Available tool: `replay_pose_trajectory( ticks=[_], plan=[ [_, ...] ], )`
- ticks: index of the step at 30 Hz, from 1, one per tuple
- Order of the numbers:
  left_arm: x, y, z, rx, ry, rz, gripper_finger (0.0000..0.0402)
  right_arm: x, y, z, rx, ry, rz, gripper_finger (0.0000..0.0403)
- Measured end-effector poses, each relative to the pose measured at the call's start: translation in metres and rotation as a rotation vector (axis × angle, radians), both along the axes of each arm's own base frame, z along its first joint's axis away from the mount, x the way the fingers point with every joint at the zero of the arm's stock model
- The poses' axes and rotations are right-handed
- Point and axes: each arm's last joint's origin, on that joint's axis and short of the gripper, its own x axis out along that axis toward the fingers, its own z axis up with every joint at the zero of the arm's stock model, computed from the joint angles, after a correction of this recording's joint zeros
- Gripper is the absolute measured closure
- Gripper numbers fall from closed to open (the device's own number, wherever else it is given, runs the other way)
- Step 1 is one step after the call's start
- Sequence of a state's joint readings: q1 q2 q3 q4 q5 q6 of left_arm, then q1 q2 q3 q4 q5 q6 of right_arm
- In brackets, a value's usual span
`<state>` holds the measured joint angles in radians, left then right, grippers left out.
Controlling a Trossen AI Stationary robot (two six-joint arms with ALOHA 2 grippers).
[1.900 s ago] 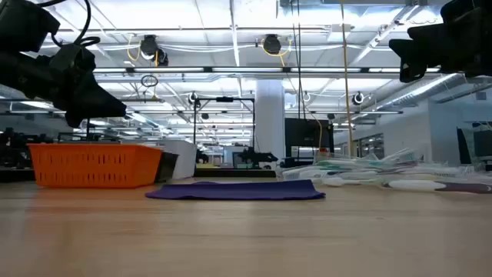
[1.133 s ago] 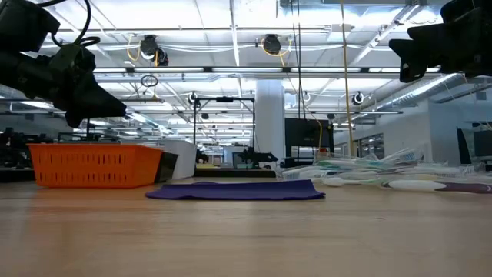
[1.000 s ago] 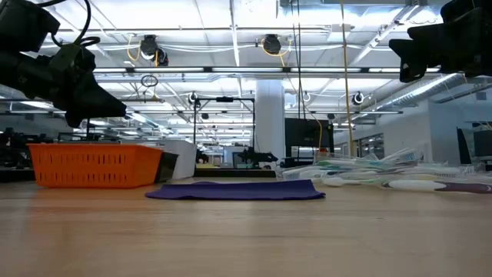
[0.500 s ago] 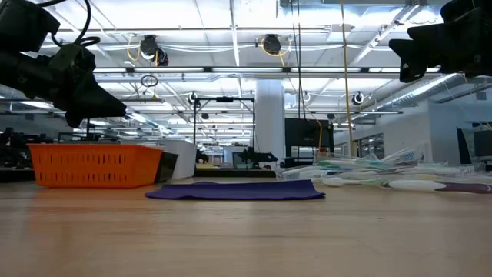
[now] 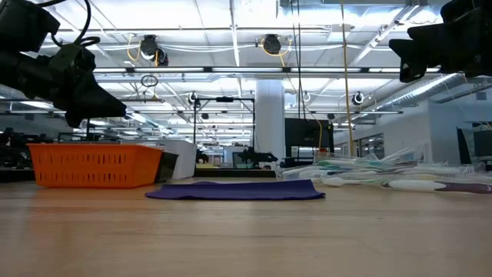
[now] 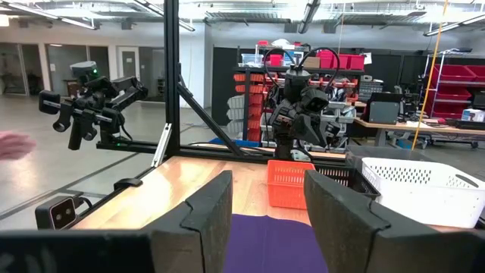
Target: Pick & Place Toothbrushes
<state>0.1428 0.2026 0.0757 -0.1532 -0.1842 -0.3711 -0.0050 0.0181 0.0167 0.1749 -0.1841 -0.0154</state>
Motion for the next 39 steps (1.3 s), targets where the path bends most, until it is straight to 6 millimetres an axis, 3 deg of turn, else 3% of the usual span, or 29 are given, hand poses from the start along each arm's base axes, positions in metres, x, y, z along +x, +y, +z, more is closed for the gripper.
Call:
replay_pose_trajectory(
  ticks=[8,12,21,25,30,39],
  plan=[
    [0.000,0.000,0.000,0.001,0.001,-0.001,0.0314,0.000,0.000,0.003,0.000,-0.030,0.000,0.0248],
    [0.000,0.000,0.000,0.090,0.034,-0.027,0.0314,-0.001,0.000,0.005,0.005,-0.056,0.001,0.0248],
    [0.000,0.000,0.000,0.116,0.039,-0.034,0.0314,-0.001,0.000,0.006,0.161,-0.028,0.032,0.0248],
    [0.001,0.000,0.006,0.142,-0.016,-0.031,0.0314,-0.001,-0.005,0.008,0.161,-0.064,-0.130,0.0249],
    [0.003,0.001,0.018,0.174,-0.138,-0.022,0.0314,0.008,-0.011,-0.016,0.129,0.205,-0.359,0.0261],
    [0.003,0.002,0.031,0.207,-0.268,0.031,0.0314,0.026,-0.015,-0.005,0.101,0.593,-0.495,0.0265]
  ],
)
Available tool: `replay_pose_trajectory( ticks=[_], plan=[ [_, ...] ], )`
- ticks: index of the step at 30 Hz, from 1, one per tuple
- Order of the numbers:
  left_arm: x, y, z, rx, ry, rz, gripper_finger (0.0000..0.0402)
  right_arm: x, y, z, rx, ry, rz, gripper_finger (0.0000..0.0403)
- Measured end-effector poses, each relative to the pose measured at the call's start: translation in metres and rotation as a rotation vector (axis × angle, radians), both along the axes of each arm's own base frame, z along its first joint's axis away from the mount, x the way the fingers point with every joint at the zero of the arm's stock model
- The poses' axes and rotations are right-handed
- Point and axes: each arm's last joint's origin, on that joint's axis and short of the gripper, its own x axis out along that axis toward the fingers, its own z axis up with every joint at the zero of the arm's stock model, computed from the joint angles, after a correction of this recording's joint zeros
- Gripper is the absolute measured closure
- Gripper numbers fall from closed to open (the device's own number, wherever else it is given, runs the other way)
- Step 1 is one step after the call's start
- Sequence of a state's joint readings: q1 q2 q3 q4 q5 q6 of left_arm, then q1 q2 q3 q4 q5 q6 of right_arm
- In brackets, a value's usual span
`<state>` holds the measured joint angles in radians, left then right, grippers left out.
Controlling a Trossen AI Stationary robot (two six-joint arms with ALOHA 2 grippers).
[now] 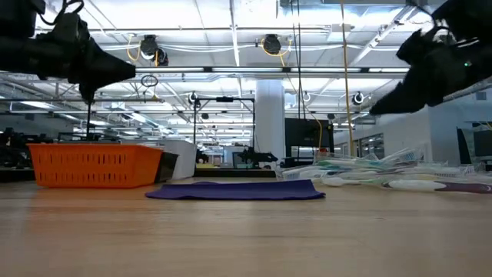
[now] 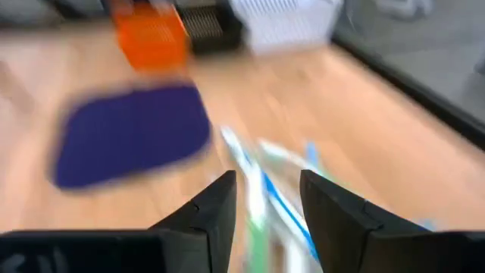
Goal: Pick & Place Toothbrushes
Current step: Put the blue toothbrush into the gray bin
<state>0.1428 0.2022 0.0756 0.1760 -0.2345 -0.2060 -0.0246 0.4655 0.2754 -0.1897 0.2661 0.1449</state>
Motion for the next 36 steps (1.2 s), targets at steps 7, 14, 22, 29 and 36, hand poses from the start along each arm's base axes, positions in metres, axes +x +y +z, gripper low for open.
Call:
replay_pose_trajectory(
  ticks=[7,14,22,29,36],
  plan=[
    [0.000,0.000,0.001,0.003,-0.007,0.005,0.0314,0.018,-0.009,0.003,0.000,0.278,-0.050,0.0265],
    [0.000,0.000,0.001,0.003,-0.007,0.007,0.0314,0.029,-0.024,-0.002,-0.026,0.398,-0.103,0.0259],
    [0.000,0.000,0.001,0.024,0.003,0.011,0.0314,0.033,-0.037,-0.014,0.015,0.482,-0.138,0.0246],
    [0.000,0.000,0.001,0.027,0.004,0.011,0.0314,0.037,-0.041,-0.019,0.009,0.506,-0.114,0.0249],
    [0.000,0.000,0.001,0.026,0.004,0.012,0.0314,0.042,-0.041,-0.023,0.004,0.520,-0.079,0.0287]
  ],
)
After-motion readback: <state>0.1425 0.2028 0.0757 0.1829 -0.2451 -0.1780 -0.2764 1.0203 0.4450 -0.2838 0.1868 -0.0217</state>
